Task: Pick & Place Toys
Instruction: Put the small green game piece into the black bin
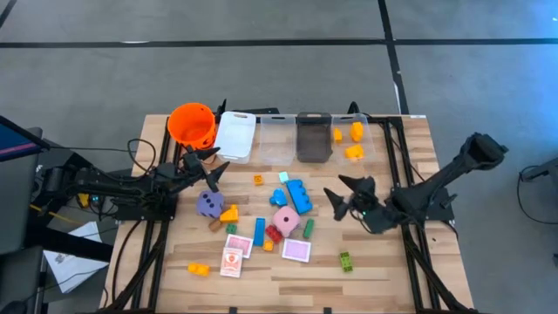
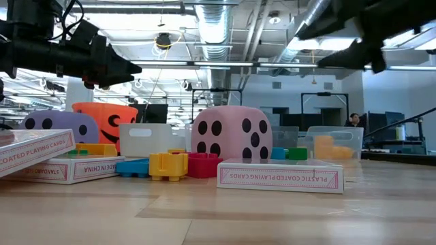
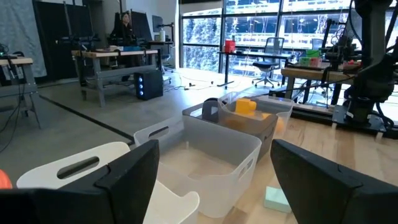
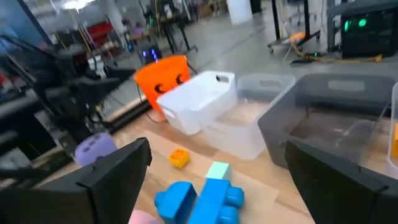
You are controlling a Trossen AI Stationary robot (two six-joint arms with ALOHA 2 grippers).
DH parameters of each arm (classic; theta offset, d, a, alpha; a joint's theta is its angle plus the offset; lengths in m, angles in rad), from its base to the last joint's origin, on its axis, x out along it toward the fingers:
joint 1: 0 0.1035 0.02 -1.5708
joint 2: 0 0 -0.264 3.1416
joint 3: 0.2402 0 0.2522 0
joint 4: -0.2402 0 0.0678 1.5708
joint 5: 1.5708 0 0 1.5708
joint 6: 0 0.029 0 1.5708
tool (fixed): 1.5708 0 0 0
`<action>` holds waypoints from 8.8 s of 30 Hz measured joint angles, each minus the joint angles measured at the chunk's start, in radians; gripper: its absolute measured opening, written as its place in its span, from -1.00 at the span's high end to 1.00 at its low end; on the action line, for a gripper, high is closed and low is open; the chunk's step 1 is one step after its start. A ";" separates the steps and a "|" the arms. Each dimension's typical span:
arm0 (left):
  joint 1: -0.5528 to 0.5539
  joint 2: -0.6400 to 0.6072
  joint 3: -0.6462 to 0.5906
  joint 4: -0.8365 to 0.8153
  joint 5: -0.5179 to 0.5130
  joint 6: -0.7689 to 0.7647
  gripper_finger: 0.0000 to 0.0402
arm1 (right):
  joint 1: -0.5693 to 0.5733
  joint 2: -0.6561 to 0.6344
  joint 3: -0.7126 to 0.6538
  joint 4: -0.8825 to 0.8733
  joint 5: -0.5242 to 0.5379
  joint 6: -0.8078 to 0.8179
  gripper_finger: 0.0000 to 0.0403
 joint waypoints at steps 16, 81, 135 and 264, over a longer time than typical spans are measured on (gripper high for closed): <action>0.000 0.000 0.000 0.000 0.003 0.000 -0.50 | 0.104 0.137 -0.002 0.060 0.173 0.047 -0.83; 0.000 0.000 0.000 0.000 0.004 0.000 -0.50 | -0.042 0.259 -0.001 0.209 -0.357 -0.263 -0.83; -0.009 0.000 0.000 -0.089 0.000 -0.207 -0.50 | -0.254 0.262 -0.001 0.183 -0.622 -0.225 -0.98; -0.009 0.000 0.000 -0.143 0.002 -0.214 -0.50 | -0.137 0.653 0.321 -0.198 -0.729 -0.121 -0.87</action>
